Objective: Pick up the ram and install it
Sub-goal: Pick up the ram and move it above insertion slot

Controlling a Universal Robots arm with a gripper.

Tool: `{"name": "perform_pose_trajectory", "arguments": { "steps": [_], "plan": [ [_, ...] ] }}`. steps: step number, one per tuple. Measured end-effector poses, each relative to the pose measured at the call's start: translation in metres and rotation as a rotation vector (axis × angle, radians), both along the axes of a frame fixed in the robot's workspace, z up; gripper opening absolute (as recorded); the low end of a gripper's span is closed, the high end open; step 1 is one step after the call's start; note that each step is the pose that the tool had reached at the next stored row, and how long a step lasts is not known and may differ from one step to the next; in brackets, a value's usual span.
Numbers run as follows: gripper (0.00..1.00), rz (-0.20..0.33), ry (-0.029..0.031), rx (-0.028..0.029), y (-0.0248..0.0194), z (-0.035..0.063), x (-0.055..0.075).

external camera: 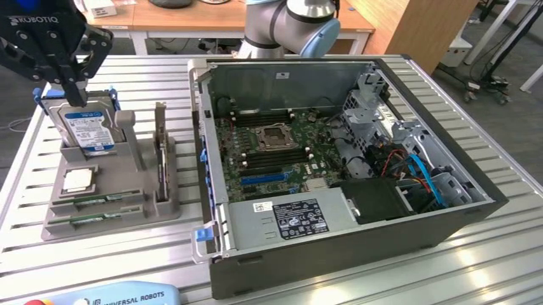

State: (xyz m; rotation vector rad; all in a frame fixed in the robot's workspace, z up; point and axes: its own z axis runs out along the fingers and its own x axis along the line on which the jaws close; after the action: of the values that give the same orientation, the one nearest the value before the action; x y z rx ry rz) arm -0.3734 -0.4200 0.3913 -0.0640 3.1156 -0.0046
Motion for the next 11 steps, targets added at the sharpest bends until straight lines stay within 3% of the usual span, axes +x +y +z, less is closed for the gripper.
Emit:
{"name": "perform_pose_trajectory", "arguments": {
  "steps": [11],
  "plan": [
    [0.10, 0.181, 0.0000, -0.0087, 0.0000, -0.0001, -0.0001]
  ]
}}
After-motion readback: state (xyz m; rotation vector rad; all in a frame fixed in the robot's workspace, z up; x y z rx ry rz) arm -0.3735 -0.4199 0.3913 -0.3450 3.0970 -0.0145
